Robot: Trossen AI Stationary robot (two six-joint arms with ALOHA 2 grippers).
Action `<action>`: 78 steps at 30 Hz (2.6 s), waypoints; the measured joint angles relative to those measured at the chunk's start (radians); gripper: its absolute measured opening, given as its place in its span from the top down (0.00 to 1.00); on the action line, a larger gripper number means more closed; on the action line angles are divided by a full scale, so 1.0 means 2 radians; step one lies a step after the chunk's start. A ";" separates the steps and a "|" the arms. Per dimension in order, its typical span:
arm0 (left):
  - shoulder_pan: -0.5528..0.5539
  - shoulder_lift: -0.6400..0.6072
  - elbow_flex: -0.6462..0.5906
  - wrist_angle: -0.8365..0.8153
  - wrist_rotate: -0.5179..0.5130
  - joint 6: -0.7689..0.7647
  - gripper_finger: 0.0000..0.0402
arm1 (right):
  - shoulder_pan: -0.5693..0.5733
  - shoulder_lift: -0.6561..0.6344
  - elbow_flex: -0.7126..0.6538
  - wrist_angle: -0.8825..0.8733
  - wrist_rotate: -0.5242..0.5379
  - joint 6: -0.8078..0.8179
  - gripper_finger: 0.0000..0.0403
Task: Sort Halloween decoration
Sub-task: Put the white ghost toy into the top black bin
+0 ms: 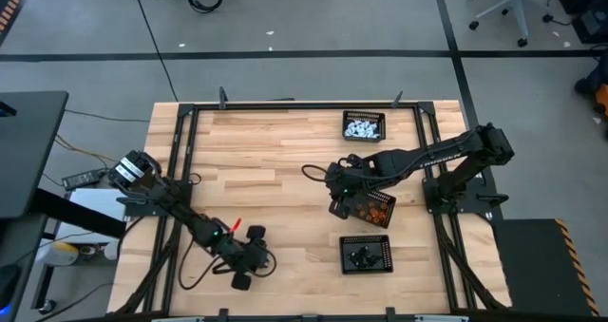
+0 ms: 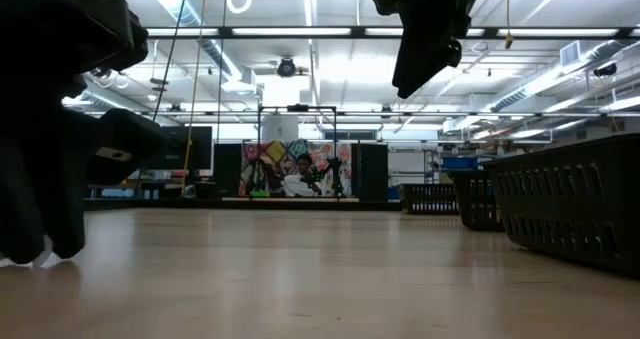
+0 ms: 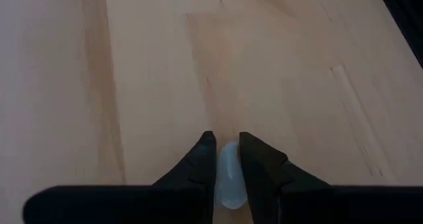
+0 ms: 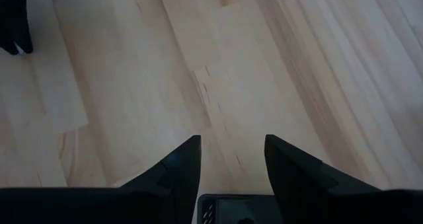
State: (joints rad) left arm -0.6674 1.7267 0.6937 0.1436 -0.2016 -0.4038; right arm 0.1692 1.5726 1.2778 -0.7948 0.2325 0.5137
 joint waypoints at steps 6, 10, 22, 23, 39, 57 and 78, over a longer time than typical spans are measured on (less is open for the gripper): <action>0.021 -0.002 -0.002 0.010 -0.006 -0.025 0.84 | 0.000 0.000 0.000 0.000 0.000 0.000 0.57; 0.040 -0.008 -0.003 0.016 -0.006 -0.024 0.84 | 0.000 -0.002 0.000 0.000 0.001 0.000 0.57; 0.110 -0.025 -0.002 0.086 0.009 0.034 0.84 | -0.010 -0.077 0.000 -0.021 0.056 0.018 0.57; 0.119 -0.025 -0.002 0.092 0.017 0.039 0.84 | -0.013 -0.085 0.000 -0.022 0.059 0.020 0.57; 0.309 -0.013 0.100 0.107 0.073 0.199 0.84 | -0.022 -0.190 0.000 -0.042 0.141 0.107 0.57; 0.476 0.218 0.413 0.082 0.137 0.256 0.84 | -0.022 -0.265 0.000 0.043 0.177 0.099 0.57; 0.522 0.414 0.663 -0.035 0.108 0.226 0.84 | -0.019 -0.270 0.000 0.042 0.181 0.076 0.57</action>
State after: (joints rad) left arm 0.3759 2.5546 2.0190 0.0740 0.0151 0.0491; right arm 0.1303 1.0334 1.2778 -0.7105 0.5942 0.6654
